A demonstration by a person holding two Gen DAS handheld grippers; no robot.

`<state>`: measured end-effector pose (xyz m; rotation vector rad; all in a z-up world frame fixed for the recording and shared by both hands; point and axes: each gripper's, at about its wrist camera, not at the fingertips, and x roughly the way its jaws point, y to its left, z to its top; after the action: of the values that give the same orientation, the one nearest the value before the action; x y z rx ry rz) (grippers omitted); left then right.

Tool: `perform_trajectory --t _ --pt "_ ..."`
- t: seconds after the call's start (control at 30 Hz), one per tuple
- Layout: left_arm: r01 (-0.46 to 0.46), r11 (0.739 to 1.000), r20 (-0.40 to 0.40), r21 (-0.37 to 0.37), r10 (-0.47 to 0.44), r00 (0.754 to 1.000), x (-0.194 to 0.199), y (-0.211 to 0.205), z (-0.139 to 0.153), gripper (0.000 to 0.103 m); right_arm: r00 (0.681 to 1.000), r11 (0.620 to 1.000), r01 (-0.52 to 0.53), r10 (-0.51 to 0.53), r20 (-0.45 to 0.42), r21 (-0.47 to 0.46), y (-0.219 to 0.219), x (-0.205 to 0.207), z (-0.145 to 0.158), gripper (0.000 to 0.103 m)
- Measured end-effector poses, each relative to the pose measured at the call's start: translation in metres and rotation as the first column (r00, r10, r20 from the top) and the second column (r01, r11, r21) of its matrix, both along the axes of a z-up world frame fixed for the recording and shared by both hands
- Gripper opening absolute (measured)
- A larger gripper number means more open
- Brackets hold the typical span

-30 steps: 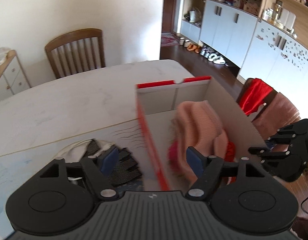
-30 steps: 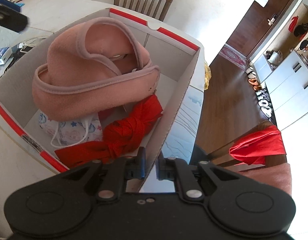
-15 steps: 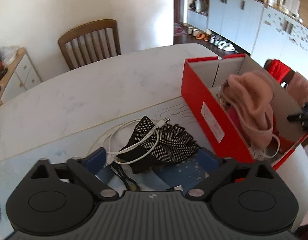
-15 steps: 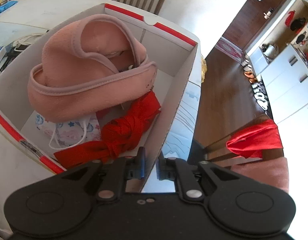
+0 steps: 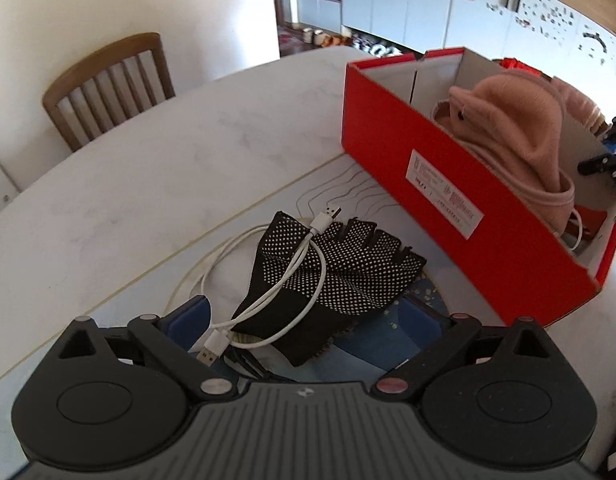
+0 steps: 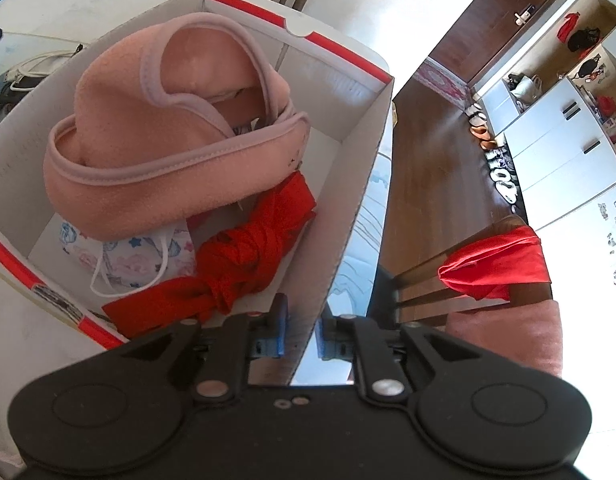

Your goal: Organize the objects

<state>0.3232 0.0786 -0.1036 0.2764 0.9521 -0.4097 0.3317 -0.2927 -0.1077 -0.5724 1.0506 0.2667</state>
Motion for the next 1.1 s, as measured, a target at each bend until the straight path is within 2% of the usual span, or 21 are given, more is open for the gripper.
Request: perform_trajectory --t 0.4,0.57,0.6,0.67,0.7,0.8,0.87,1.1 --pt "-0.040 0.999 -0.048 0.002 0.040 0.998 0.037 0.000 -0.031 0.099 1.000 1.000 -0.010 0.010 -0.028 0.008 0.001 0.001 0.000 0.013" --pt "-0.034 0.999 -0.071 0.011 0.035 0.997 0.043 -0.006 -0.041 0.095 0.999 1.000 -0.002 0.003 -0.039 0.017 0.000 0.004 -0.001 0.013" --pt "-0.035 0.999 -0.074 0.014 0.036 0.997 0.044 -0.007 -0.042 0.092 0.999 1.000 -0.002 0.003 -0.040 0.018 -0.001 0.004 -0.001 0.013" --pt "-0.040 0.999 -0.083 0.018 0.041 0.996 0.047 -0.009 -0.046 0.071 0.999 1.000 -0.004 0.005 -0.042 0.018 -0.001 0.004 -0.002 0.013" --pt "-0.045 0.999 -0.087 0.022 0.046 0.995 0.048 -0.009 -0.048 0.066 0.999 1.000 -0.003 0.004 -0.044 0.021 -0.001 0.005 -0.002 0.013" --pt "-0.055 0.998 -0.095 0.005 0.055 0.994 0.051 -0.009 -0.049 0.059 0.999 1.000 0.000 0.001 -0.048 0.026 -0.002 0.006 -0.003 0.013" --pt "-0.048 0.999 -0.101 -0.007 0.047 0.994 0.051 -0.010 -0.048 0.046 0.999 1.000 0.000 0.001 -0.048 0.025 -0.002 0.006 -0.003 0.013" --pt "-0.106 0.991 -0.171 -0.082 0.091 0.981 0.058 -0.002 -0.045 0.029 0.999 1.000 0.005 -0.004 -0.052 0.031 -0.003 0.007 -0.004 0.013"
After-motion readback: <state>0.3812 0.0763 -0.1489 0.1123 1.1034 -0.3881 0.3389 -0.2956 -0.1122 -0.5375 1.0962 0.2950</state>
